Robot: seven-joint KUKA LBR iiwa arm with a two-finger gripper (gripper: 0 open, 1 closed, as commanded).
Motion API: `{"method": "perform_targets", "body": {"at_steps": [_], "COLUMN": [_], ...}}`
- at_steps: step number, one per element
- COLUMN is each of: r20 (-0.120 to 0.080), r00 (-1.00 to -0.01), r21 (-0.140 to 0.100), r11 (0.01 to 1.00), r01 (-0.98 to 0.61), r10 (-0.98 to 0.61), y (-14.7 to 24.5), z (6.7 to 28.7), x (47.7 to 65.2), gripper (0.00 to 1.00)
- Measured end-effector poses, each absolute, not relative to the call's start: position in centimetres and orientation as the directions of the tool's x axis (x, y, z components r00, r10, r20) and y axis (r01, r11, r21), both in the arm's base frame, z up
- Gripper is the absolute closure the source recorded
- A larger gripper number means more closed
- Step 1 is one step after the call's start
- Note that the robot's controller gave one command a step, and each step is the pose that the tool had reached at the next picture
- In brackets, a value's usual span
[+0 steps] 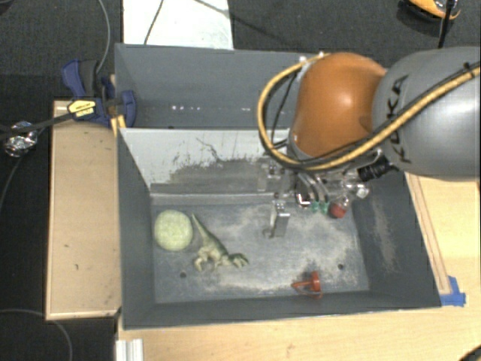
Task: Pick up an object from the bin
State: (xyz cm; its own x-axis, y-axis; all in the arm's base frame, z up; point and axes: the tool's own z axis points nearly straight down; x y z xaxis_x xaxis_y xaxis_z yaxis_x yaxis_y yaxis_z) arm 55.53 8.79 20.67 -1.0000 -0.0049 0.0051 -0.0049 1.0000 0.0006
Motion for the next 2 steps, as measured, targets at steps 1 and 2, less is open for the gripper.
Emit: {"method": "perform_targets", "body": {"at_steps": [1,2], "r20": [-0.003,-0.010], "r00": [-1.000,-0.999], "r21": [0.001,0.001], "r11": [1.000,0.999], "r01": [-0.003,-0.039], "r10": [-0.003,-0.039], "y": [8.8,10.3], "z": [21.1,17.1], "x": [55.7,55.0], "gripper": [0.00,0.00]}}
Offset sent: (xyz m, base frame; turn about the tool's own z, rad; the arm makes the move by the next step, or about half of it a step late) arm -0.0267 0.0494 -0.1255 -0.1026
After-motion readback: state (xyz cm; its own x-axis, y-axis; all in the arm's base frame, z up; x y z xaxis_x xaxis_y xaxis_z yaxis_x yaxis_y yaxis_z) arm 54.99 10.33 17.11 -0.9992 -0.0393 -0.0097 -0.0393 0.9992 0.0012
